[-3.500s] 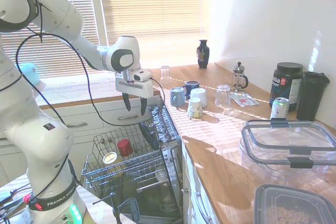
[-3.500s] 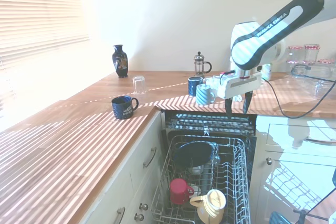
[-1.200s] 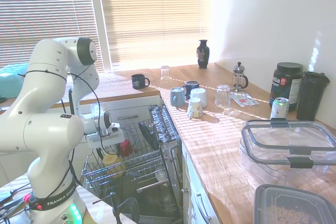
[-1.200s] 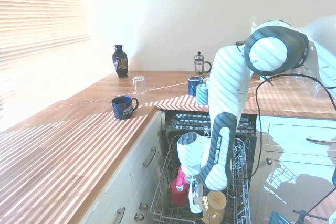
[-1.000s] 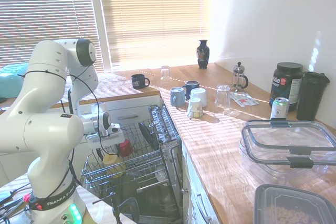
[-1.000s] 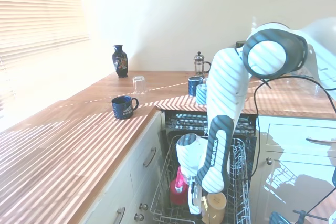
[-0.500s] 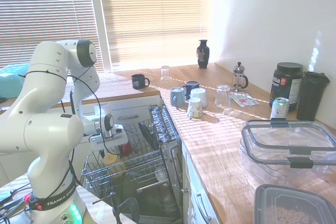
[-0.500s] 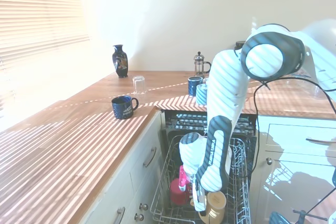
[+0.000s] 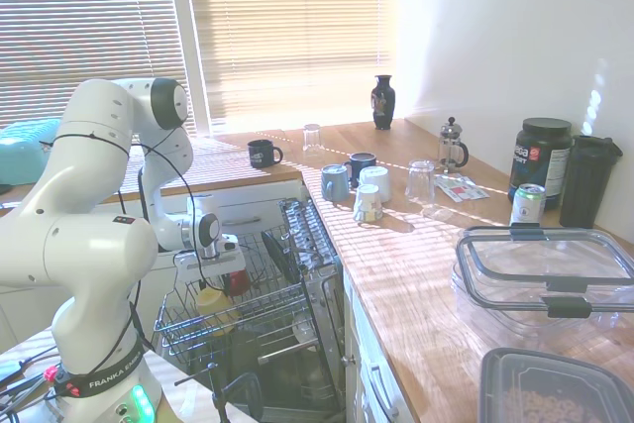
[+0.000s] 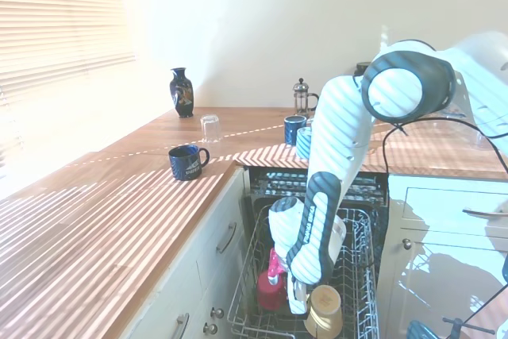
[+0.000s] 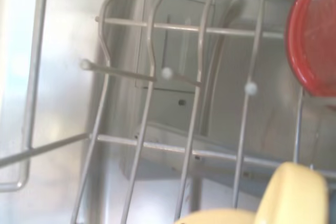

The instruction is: Remove a mug cup out of the dishwasher

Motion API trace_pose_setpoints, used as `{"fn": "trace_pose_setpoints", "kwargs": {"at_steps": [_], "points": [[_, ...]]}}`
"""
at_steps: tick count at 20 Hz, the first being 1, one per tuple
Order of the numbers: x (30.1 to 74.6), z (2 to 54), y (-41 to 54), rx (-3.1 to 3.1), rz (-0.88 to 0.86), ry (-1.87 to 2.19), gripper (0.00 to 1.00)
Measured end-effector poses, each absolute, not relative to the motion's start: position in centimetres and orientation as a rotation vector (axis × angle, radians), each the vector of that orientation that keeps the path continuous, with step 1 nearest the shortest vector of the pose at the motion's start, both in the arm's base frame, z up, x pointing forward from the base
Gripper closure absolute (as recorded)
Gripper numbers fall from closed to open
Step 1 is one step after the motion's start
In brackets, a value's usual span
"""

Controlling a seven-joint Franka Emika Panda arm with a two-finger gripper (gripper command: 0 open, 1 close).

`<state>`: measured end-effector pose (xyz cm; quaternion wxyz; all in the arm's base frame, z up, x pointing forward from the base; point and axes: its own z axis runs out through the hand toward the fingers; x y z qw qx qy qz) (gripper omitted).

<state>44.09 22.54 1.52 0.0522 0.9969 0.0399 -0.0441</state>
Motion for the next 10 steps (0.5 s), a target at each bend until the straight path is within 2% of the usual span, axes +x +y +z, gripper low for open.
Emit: {"fn": "trace_pose_setpoints", "kwargs": {"at_steps": [10], "points": [[44.9,1.4,21.3,3.029,-0.16,0.005,1.0]]}}
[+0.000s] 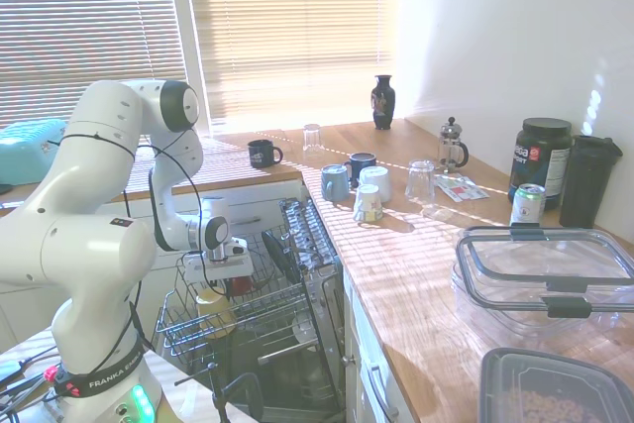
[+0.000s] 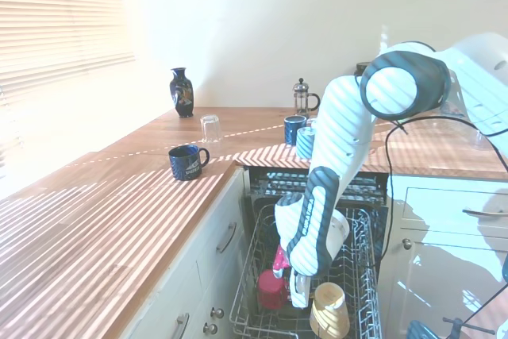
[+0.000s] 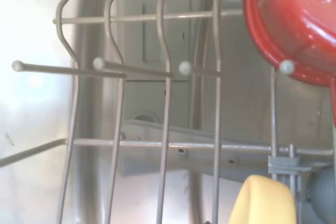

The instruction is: Remove a mug cup out of the dishwasher

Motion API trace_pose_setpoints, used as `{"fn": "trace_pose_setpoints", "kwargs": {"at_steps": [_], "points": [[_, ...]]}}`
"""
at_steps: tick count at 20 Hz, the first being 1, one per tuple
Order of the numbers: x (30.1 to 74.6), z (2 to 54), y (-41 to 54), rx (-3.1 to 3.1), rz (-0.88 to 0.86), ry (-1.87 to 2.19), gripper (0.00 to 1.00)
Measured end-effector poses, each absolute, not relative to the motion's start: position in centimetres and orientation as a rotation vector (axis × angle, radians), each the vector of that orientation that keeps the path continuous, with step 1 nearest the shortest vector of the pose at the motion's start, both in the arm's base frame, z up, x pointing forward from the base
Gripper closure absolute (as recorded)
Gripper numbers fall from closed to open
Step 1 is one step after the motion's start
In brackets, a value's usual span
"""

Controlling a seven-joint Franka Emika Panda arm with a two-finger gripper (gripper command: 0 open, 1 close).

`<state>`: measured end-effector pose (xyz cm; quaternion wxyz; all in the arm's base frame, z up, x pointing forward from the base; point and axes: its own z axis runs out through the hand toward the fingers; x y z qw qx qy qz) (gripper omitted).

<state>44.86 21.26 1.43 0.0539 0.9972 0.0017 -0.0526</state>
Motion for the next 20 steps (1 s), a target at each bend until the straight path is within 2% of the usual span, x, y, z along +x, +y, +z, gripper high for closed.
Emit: {"fn": "trace_pose_setpoints", "kwargs": {"at_steps": [11,20], "points": [[46.7,1.7,24.4,2.891,-0.225,-0.04,1.0],[50.7,8.7,27.2,2.865,-0.179,-0.114,1.0]]}}
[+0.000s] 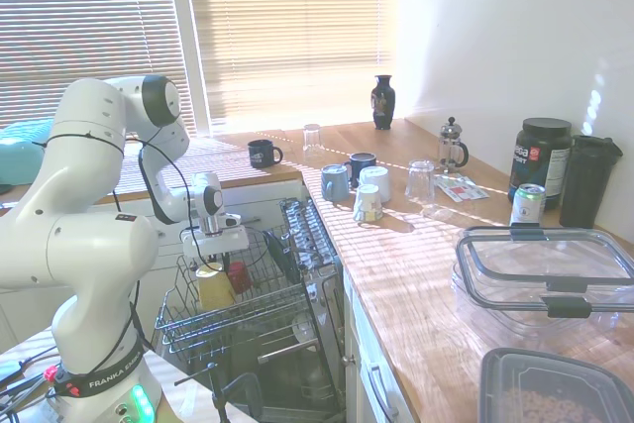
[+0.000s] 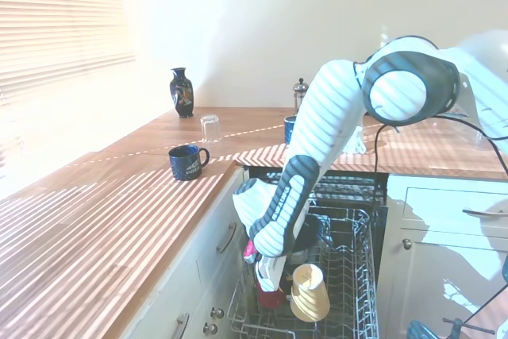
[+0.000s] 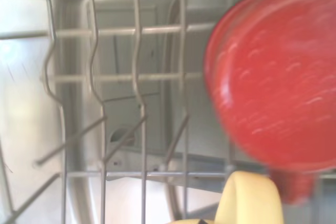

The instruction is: Remove a mug cup out of the dishwasher

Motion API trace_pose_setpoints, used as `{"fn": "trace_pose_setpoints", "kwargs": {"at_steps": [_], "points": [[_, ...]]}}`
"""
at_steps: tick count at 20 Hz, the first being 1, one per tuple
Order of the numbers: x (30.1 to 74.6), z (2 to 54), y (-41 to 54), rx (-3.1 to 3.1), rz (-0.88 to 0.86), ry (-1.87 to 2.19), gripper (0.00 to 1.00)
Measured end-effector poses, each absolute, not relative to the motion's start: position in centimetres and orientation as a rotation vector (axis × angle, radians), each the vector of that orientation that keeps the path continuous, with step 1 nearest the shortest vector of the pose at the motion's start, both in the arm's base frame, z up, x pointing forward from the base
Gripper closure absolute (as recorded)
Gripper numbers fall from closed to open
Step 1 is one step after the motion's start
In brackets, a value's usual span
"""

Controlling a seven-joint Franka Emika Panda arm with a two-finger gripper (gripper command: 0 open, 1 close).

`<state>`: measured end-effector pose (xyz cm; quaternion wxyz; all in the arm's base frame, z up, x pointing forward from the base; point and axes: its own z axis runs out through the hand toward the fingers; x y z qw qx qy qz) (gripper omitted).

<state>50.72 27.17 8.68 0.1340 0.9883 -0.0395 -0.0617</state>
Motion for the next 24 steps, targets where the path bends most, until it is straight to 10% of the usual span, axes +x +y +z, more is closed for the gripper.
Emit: {"fn": "trace_pose_setpoints", "kwargs": {"at_steps": [24], "points": [[58.9,30.9,17.6,2.745,0.057,-0.346,1.0]]}}
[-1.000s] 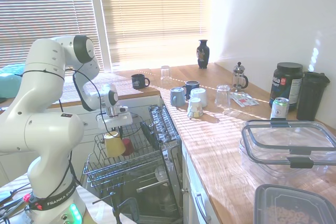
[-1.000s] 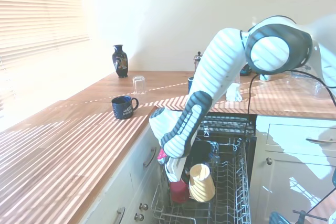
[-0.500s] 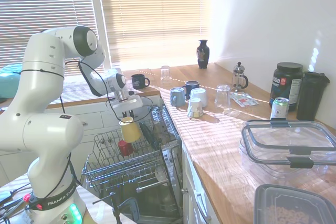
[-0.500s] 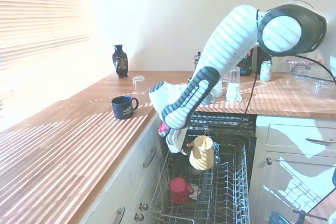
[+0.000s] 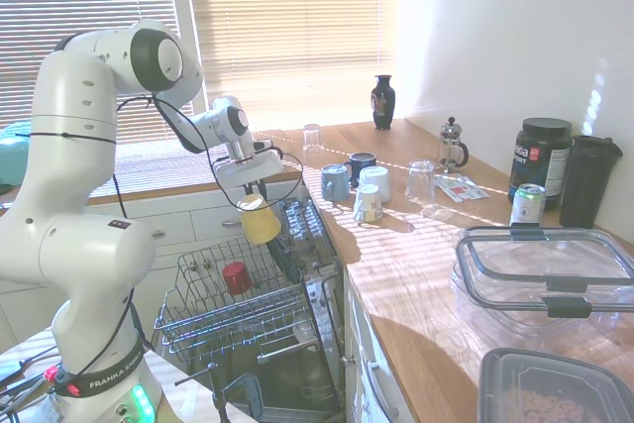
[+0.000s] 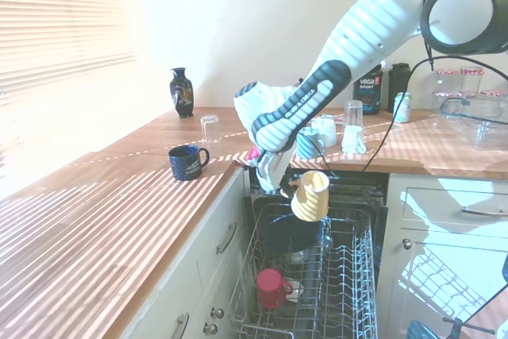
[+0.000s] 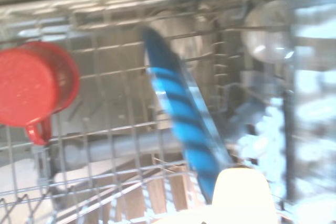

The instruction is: Remove a mug cup out of the dishwasher

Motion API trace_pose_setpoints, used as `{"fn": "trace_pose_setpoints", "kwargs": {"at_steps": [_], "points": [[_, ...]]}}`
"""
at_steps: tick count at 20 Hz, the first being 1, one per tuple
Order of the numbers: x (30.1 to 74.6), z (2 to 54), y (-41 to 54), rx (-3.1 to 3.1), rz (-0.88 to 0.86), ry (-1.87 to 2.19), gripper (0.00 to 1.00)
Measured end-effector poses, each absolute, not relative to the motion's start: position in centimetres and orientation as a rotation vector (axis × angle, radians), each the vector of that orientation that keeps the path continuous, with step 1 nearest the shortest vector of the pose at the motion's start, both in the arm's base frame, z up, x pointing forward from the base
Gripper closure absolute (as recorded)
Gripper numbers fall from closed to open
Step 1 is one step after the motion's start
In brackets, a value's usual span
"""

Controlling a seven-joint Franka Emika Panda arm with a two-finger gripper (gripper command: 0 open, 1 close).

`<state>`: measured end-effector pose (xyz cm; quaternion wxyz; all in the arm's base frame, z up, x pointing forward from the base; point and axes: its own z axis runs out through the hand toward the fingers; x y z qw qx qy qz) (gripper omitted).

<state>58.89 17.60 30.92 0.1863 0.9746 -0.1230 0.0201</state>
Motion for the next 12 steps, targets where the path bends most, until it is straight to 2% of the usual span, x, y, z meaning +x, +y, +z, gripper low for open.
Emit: {"fn": "trace_pose_setpoints", "kwargs": {"at_steps": [12], "points": [[60.3,38.7,4.8,2.705,0.086,-0.666,1.0]]}}
